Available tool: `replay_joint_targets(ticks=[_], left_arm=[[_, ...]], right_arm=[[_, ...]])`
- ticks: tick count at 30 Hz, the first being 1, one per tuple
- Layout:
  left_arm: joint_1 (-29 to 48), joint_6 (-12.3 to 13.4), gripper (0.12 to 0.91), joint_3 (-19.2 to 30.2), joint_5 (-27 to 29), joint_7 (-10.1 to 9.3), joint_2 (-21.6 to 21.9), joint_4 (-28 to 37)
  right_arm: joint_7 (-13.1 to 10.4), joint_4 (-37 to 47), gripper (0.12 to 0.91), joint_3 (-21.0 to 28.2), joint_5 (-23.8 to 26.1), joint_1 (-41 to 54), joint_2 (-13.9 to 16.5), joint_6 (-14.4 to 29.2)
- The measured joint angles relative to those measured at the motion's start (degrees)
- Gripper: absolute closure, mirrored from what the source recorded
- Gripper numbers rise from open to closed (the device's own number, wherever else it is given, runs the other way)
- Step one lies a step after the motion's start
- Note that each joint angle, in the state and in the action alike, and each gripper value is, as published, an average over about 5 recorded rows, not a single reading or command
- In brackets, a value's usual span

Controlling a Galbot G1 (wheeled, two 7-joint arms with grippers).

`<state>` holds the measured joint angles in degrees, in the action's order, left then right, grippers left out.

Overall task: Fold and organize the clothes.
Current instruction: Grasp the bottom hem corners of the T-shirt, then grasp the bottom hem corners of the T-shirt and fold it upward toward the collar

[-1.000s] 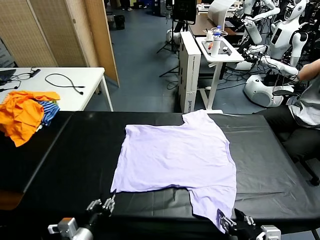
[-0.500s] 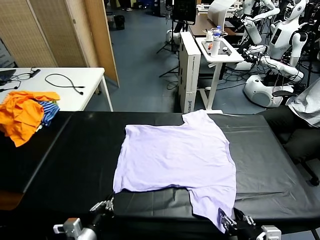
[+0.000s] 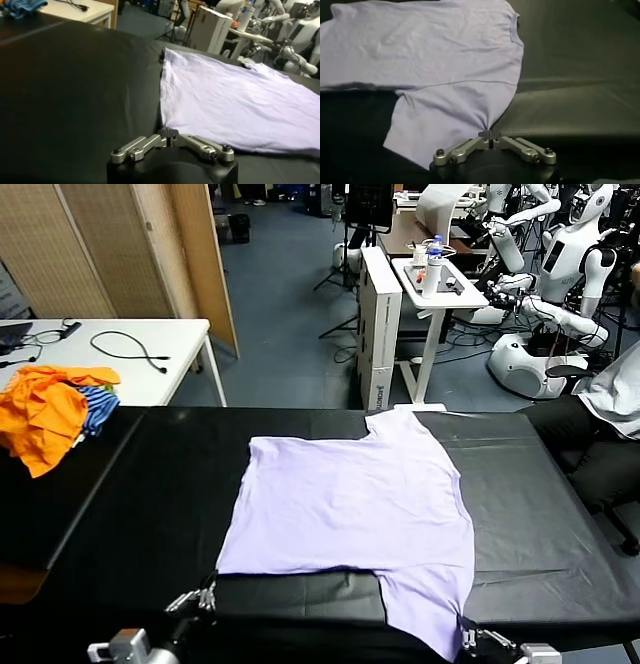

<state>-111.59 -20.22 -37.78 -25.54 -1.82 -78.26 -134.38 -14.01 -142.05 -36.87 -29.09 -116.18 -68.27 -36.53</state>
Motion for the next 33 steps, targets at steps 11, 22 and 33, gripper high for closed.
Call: replay_joint_targets(ticks=[11, 22, 33], left_arm=[[4.29, 2.14, 0.884, 0.55, -3.63, 0.28, -1.71, 1.49], [15.95, 2.27, 0.884, 1.82, -3.28, 0.14, -1.01, 8.16], [22.79, 2.06, 0.884, 4.12, -0.06, 0.10, 0.89, 13.58]], right_arm=[[2.65, 3.89, 0.886, -0.17, -5.43, 12.02, 5.30, 4.69], [2.05, 14.86, 0.886, 3.55, -9.34, 27.67, 9.38, 5.30], [0.82, 23.35, 0.886, 7.84, -9.97, 39.10, 11.88, 5.19]])
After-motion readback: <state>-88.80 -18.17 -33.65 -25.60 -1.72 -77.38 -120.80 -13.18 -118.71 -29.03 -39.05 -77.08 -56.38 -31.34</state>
